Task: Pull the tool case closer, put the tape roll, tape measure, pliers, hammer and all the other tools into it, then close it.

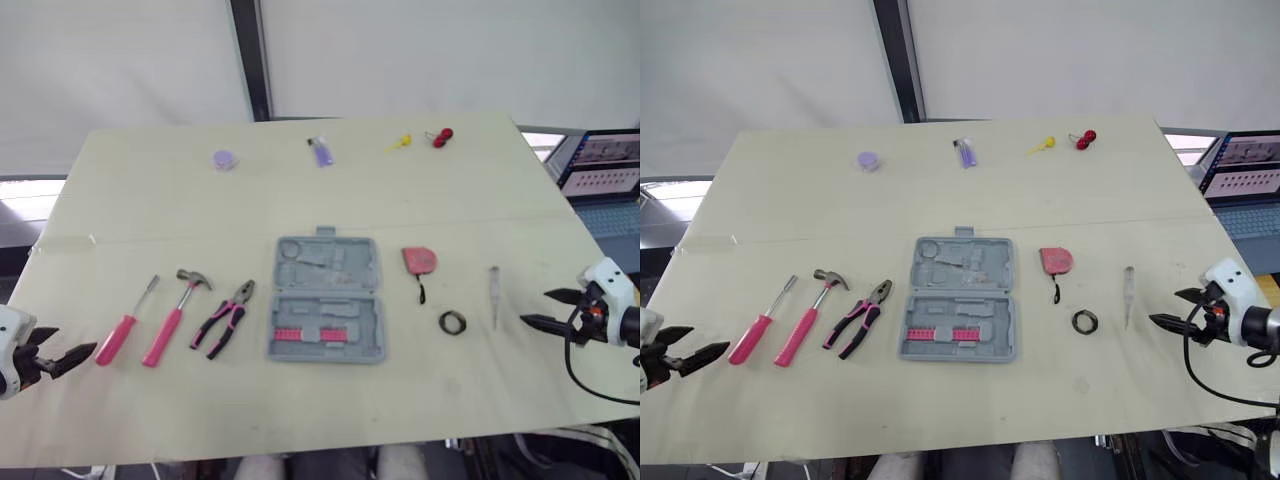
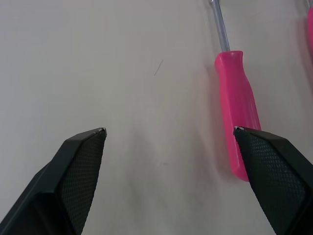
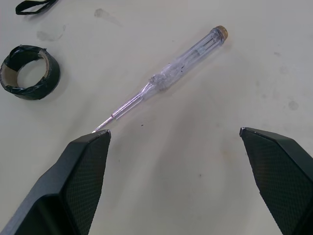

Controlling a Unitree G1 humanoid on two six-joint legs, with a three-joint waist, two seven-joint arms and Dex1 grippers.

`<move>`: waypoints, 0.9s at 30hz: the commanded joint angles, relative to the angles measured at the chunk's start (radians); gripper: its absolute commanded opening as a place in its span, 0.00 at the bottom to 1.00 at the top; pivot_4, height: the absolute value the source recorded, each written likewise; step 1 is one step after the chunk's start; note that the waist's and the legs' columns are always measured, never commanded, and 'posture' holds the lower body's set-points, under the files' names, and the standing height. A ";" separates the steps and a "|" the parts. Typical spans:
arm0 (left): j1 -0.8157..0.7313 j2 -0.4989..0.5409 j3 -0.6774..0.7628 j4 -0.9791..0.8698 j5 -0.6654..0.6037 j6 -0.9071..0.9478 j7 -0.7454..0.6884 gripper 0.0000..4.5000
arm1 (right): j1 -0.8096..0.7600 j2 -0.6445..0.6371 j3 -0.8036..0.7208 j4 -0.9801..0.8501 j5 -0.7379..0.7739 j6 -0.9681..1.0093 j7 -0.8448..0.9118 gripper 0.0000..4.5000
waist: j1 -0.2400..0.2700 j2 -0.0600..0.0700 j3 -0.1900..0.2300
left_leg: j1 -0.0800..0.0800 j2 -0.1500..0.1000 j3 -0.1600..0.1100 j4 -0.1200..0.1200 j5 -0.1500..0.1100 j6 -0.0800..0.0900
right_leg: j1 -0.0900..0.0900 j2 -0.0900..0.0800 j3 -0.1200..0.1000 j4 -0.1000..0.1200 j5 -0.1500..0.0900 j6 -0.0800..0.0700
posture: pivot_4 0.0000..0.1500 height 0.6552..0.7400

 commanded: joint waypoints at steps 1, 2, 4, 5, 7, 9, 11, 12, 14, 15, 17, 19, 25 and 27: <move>-0.002 -0.005 0.032 -0.143 -0.051 0.053 -0.009 0.99 | -0.006 0.014 -0.053 -0.175 0.107 0.122 0.048 1.00 | 0.001 0.000 0.000 | 0.000 0.000 0.000 0.000 0.000 0.000 | 0.000 0.000 0.000 0.000 0.000 0.000 | 1.00 1.00; -0.013 -0.015 0.028 -0.218 -0.075 0.099 -0.006 0.99 | 0.003 0.029 -0.056 -0.271 0.140 0.179 0.038 1.00 | 0.001 0.000 0.000 | 0.000 0.000 0.000 0.001 0.000 0.000 | 0.000 0.000 0.000 0.000 0.000 0.000 | 1.00 1.00; -0.029 -0.031 0.017 -0.323 -0.103 0.167 0.001 0.99 | 0.025 0.051 -0.059 -0.408 0.174 0.254 0.008 1.00 | 0.004 0.000 0.000 | 0.000 0.001 0.000 0.002 0.000 0.000 | 0.000 0.000 0.000 0.002 0.000 0.000 | 1.00 1.00; -0.044 -0.046 -0.007 -0.399 -0.123 0.216 0.006 0.99 | 0.035 0.069 -0.052 -0.469 0.180 0.273 -0.011 1.00 | 0.007 0.000 0.000 | 0.000 0.001 0.000 0.002 0.000 0.000 | 0.000 0.000 0.000 0.002 0.000 0.000 | 1.00 1.00; -0.097 -0.082 -0.074 -0.542 -0.151 0.314 0.022 0.99 | 0.047 0.113 -0.028 -0.589 0.184 0.311 -0.058 1.00 | 0.013 0.000 0.000 | -0.001 0.001 -0.001 0.004 0.000 0.000 | 0.000 0.000 0.000 0.003 0.000 0.000 | 1.00 1.00; -0.145 -0.110 -0.151 -0.651 -0.158 0.390 0.031 0.99 | 0.050 0.154 -0.003 -0.680 0.177 0.337 -0.102 1.00 | 0.018 -0.001 -0.001 | -0.001 0.001 -0.001 0.005 -0.001 0.000 | 0.000 0.000 0.000 0.004 0.000 0.000 | 1.00 1.00; -0.193 -0.134 -0.224 -0.699 -0.141 0.425 0.029 0.99 | 0.045 0.184 0.021 -0.736 0.169 0.358 -0.131 1.00 | 0.019 -0.001 -0.001 | -0.002 0.001 -0.001 0.007 -0.002 0.000 | 0.000 0.000 0.000 0.004 0.000 0.000 | 1.00 1.00; -0.217 -0.145 -0.259 -0.714 -0.131 0.435 0.028 0.99 | 0.042 0.197 0.032 -0.759 0.168 0.367 -0.141 1.00 | 0.019 -0.001 -0.001 | -0.002 0.001 -0.001 0.007 -0.002 0.000 | 0.000 0.000 0.000 0.004 0.000 0.000 | 1.00 1.00; -0.281 -0.182 -0.339 -0.725 -0.108 0.447 0.026 1.00 | 0.029 0.228 0.062 -0.800 0.153 0.380 -0.179 0.88 | 0.021 -0.001 -0.001 | -0.002 0.001 -0.001 0.007 -0.002 0.000 | 0.000 0.001 0.000 0.004 0.000 0.000 | 1.00 1.00; -0.299 -0.191 -0.357 -0.723 -0.101 0.449 0.026 1.00 | 0.027 0.234 0.070 -0.812 0.148 0.386 -0.190 0.81 | 0.021 -0.001 -0.001 | -0.002 0.001 -0.001 0.008 -0.002 0.000 | 0.000 0.001 0.000 0.004 0.000 0.000 | 1.00 1.00; -0.346 -0.213 -0.404 -0.700 -0.071 0.439 0.029 0.94 | 0.029 0.239 0.091 -0.838 0.136 0.391 -0.206 0.63 | 0.021 -0.001 -0.001 | -0.002 0.001 -0.001 0.008 -0.002 0.000 | 0.000 0.001 0.000 0.004 0.000 0.000 | 1.00 1.00; -0.378 -0.227 -0.442 -0.671 -0.039 0.422 0.028 0.85 | 0.034 0.244 0.106 -0.860 0.129 0.399 -0.218 0.47 | 0.022 -0.001 -0.001 | -0.002 0.001 -0.001 0.008 -0.002 0.000 | -0.001 0.001 0.000 0.004 0.000 0.000 | 1.00 1.00; -0.434 -0.270 -0.541 -0.558 0.067 0.331 0.010 0.25 | 0.031 0.266 0.199 -0.861 0.043 0.380 -0.263 0.00 | 0.026 -0.001 -0.001 | -0.003 0.001 -0.001 0.009 -0.002 0.000 | -0.001 0.001 0.000 0.004 0.000 0.000 | 1.00 1.00; -0.459 -0.298 -0.540 -0.550 0.064 0.328 0.014 0.02 | 0.026 0.281 0.195 -0.881 0.055 0.395 -0.276 0.00 | 0.026 -0.001 -0.001 | -0.003 0.001 -0.001 0.009 -0.002 0.000 | -0.001 0.001 0.000 0.004 0.000 0.000 | 1.00 1.00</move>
